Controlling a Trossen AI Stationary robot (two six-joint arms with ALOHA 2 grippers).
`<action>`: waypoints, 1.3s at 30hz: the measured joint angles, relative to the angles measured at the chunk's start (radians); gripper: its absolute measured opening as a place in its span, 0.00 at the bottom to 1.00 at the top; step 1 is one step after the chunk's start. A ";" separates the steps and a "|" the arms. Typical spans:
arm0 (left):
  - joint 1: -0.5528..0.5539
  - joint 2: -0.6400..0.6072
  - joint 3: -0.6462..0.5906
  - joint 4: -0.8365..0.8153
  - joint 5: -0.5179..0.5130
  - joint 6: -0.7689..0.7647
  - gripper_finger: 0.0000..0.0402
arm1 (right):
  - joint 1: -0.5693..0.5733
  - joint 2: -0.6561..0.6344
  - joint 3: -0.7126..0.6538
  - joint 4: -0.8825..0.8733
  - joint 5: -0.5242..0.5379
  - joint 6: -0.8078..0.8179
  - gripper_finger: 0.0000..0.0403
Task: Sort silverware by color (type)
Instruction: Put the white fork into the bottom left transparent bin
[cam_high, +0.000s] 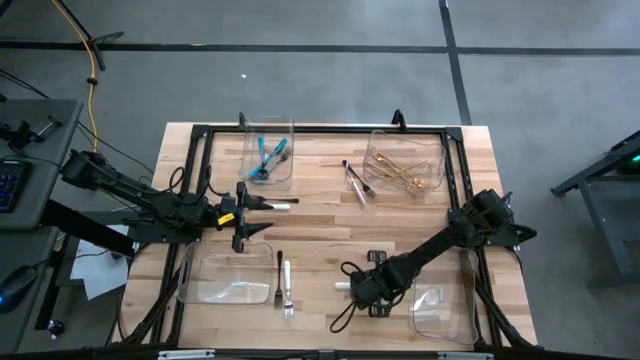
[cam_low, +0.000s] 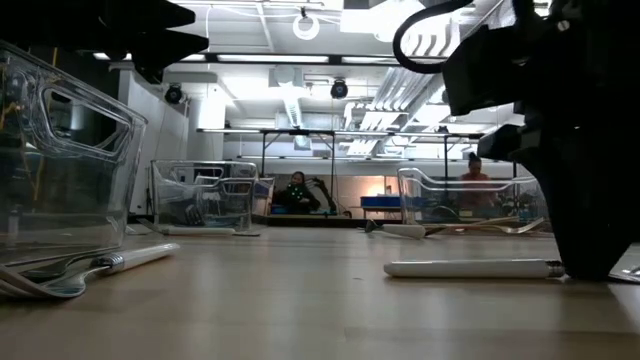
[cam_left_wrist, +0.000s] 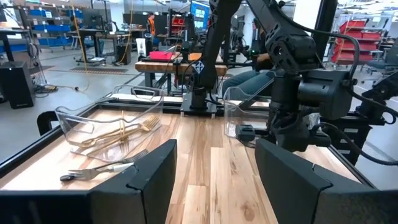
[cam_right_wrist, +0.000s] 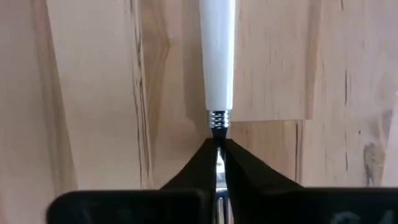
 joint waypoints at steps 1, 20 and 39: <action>0.000 0.000 0.000 0.000 0.000 0.000 0.53 | -0.004 0.000 0.000 -0.001 -0.002 -0.001 0.04; 0.000 0.000 0.000 0.084 0.000 -0.104 0.53 | -0.050 -0.098 -0.004 -0.063 0.194 -0.056 0.00; 0.000 0.000 0.000 0.061 -0.003 -0.060 0.53 | -0.138 -0.449 -0.500 0.710 0.281 0.078 0.00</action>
